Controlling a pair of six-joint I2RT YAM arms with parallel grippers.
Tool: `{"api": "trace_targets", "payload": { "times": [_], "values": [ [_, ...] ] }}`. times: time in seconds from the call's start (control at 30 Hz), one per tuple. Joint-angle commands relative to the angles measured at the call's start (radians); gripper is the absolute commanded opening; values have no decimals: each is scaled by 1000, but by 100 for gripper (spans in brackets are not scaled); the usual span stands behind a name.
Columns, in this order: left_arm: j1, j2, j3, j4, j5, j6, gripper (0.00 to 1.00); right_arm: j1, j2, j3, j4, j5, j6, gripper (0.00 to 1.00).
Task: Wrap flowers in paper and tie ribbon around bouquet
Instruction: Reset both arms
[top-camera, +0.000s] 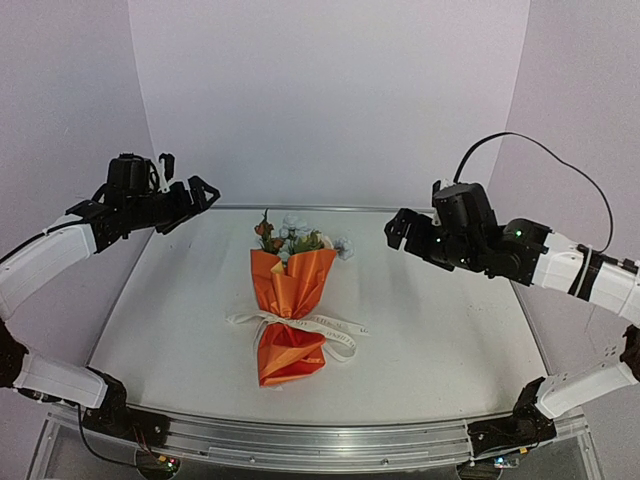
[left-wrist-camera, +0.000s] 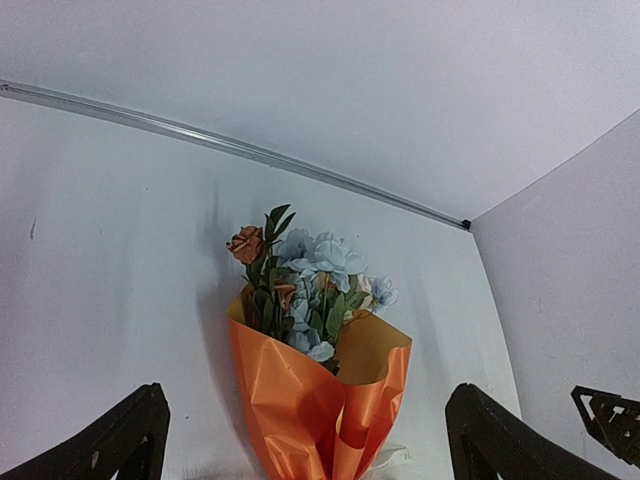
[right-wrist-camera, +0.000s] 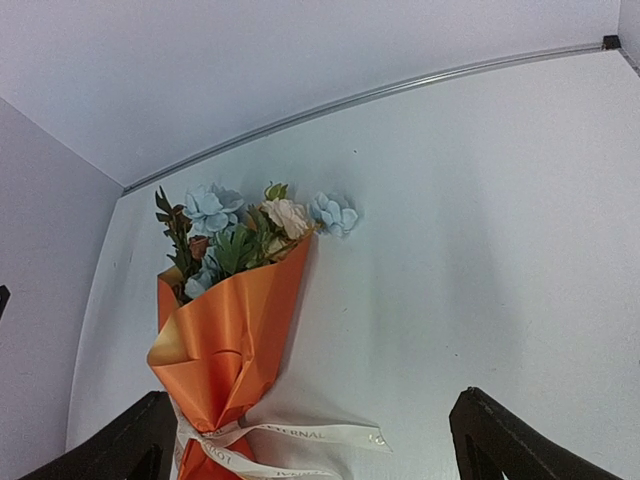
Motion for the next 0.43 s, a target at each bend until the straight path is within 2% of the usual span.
{"api": "trace_targets", "payload": {
  "times": [0.0, 0.4],
  "values": [
    [1, -7, 53, -22, -44, 33, 100, -4, -29, 25, 9, 60, -24, 98],
    [1, -27, 33, 6, -28, 46, 100, -4, -42, 30, 4, 87, -46, 98]
  ]
}}
